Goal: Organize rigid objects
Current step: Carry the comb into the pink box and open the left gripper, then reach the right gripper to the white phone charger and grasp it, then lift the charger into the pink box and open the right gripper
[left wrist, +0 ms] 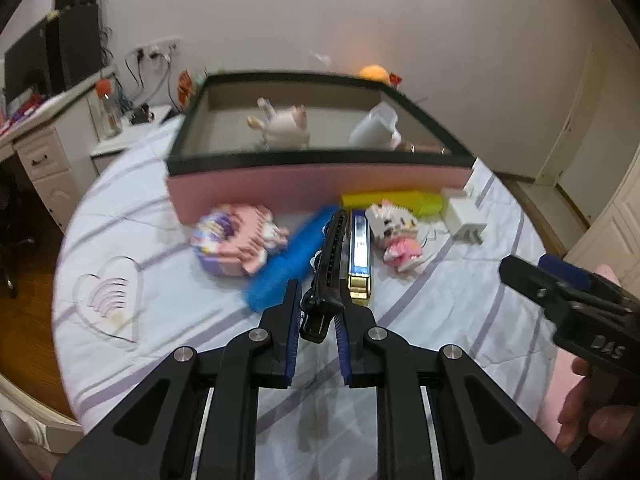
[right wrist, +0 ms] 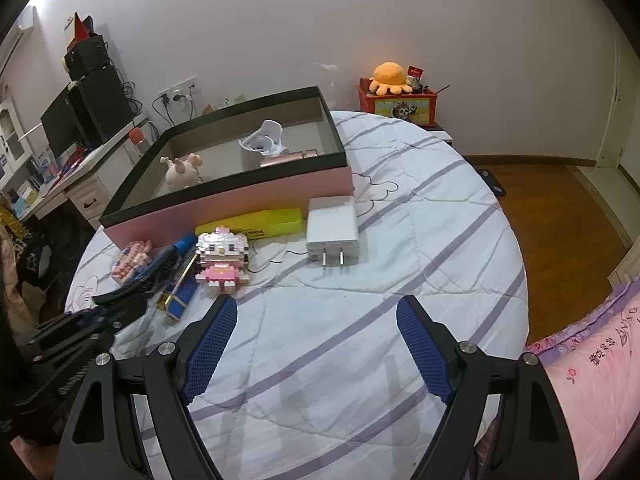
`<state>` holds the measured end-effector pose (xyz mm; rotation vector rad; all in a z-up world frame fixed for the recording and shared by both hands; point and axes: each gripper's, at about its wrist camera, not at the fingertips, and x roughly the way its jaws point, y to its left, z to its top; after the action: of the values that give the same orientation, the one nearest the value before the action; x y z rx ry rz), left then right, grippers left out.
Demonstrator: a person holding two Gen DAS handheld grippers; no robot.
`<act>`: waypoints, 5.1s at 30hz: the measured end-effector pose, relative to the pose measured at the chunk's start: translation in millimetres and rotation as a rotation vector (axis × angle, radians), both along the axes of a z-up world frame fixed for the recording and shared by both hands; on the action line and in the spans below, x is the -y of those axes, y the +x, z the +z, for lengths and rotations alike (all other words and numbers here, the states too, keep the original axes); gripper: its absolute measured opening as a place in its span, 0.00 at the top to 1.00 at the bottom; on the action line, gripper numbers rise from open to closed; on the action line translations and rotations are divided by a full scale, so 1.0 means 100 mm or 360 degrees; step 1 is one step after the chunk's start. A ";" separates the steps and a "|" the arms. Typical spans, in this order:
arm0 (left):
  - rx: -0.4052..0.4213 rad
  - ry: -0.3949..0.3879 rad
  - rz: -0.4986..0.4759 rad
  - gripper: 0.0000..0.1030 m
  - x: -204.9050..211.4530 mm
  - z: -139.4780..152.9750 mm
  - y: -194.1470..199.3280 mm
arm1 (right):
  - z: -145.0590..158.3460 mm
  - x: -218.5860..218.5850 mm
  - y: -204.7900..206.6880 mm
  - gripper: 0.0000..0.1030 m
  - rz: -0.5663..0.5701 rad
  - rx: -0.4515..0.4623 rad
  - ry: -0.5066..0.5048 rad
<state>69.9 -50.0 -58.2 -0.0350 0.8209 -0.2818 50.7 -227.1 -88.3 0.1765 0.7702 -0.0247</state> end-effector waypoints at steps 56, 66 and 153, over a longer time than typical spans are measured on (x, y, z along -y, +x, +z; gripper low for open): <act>-0.0149 0.0011 0.0316 0.00 -0.34 0.30 0.61 | 0.17 0.22 0.60 0.19 0.0001 -0.0163 -0.0028; -0.0147 0.0104 0.0367 0.00 -0.32 0.30 0.66 | 0.09 0.14 0.75 0.19 0.0037 -0.0206 -0.0056; -0.0008 0.0081 0.0452 0.00 -0.59 0.43 1.34 | 0.56 -0.63 1.91 0.21 0.0304 -0.0059 -0.0125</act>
<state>204.1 9.3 -15.0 -0.1034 0.8168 0.0070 242.1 -163.6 -32.3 0.0276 0.8189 0.1227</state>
